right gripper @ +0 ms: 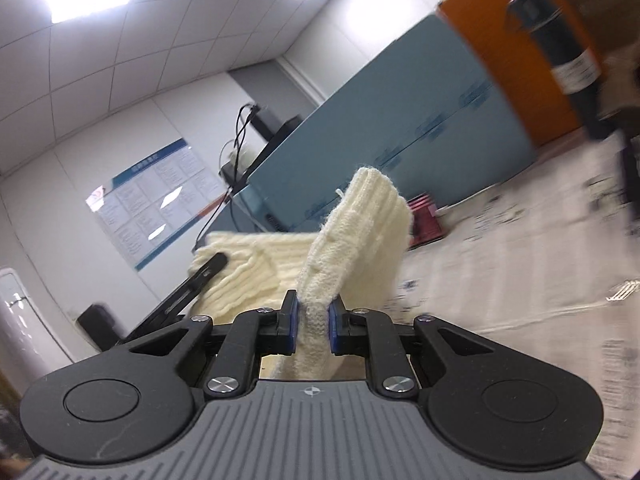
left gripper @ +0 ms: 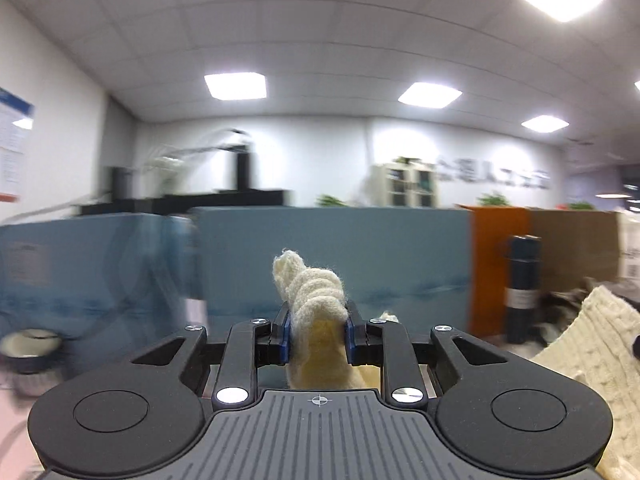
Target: Fold clothes
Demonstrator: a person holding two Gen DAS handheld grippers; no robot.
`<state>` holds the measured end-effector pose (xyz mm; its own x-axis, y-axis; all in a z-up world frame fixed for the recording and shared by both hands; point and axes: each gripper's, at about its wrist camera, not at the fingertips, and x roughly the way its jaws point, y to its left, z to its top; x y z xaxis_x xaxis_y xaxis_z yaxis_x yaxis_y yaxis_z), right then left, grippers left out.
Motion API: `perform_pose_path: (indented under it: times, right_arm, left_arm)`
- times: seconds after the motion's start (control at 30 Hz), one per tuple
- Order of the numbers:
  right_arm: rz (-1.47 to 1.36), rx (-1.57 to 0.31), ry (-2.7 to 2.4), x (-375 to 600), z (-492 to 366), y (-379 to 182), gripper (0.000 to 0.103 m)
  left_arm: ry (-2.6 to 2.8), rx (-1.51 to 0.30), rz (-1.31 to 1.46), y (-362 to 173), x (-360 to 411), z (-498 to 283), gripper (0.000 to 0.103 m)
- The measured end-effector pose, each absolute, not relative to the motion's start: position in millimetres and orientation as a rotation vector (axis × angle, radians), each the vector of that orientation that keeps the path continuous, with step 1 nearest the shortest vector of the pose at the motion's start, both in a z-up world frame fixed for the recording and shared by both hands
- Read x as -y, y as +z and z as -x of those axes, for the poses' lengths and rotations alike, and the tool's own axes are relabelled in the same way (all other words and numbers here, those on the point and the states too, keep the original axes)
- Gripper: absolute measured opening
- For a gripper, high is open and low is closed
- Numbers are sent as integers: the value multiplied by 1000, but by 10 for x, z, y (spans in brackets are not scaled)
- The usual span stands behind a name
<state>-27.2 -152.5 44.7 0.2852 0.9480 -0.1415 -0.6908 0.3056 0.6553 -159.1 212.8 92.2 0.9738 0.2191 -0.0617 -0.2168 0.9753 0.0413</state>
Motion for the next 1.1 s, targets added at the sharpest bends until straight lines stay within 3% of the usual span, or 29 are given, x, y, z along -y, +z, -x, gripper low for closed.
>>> perform_pose_path:
  times: [0.23,0.4,0.53,0.57,0.6,0.63,0.73,0.77,0.83,1.1]
  right_arm:
    - [-467,-735,1356,1762,709,240,13]
    - [-386,-833,1470,1615,951,125,13]
    - [-296,-842,1591,1554,1028,183,16]
    - [-275,-838,1625,1546,1044,208,26]
    - [-269,-803,1655,1580,1041,267,37]
    - [-264,-766,1684,1616,1038,327,40]
    - [-293,-644,1674,1767,868,474,58]
    - [-297,-600,1636,1813,798,509,72]
    - [-301,-550,1492,1853,563,498,75]
    - [-234,-633,825,1390,-574,83,75]
  left_arm:
    - [-58,-193,-47,882,-1821,627,23]
    - [-167,-374,-89,510,-1598,190,24]
    - [-84,-427,-101,297,-1664,132,40]
    - [-55,-418,-101,300,-1710,164,44]
    - [-27,-407,-99,310,-1756,203,54]
    - [-1,-393,-91,331,-1802,253,64]
    - [37,-340,-80,424,-1891,438,66]
    - [36,-323,-78,451,-1902,501,68]
    - [-9,-311,-98,466,-1817,600,79]
    - [-109,-485,-504,193,-1023,347,80]
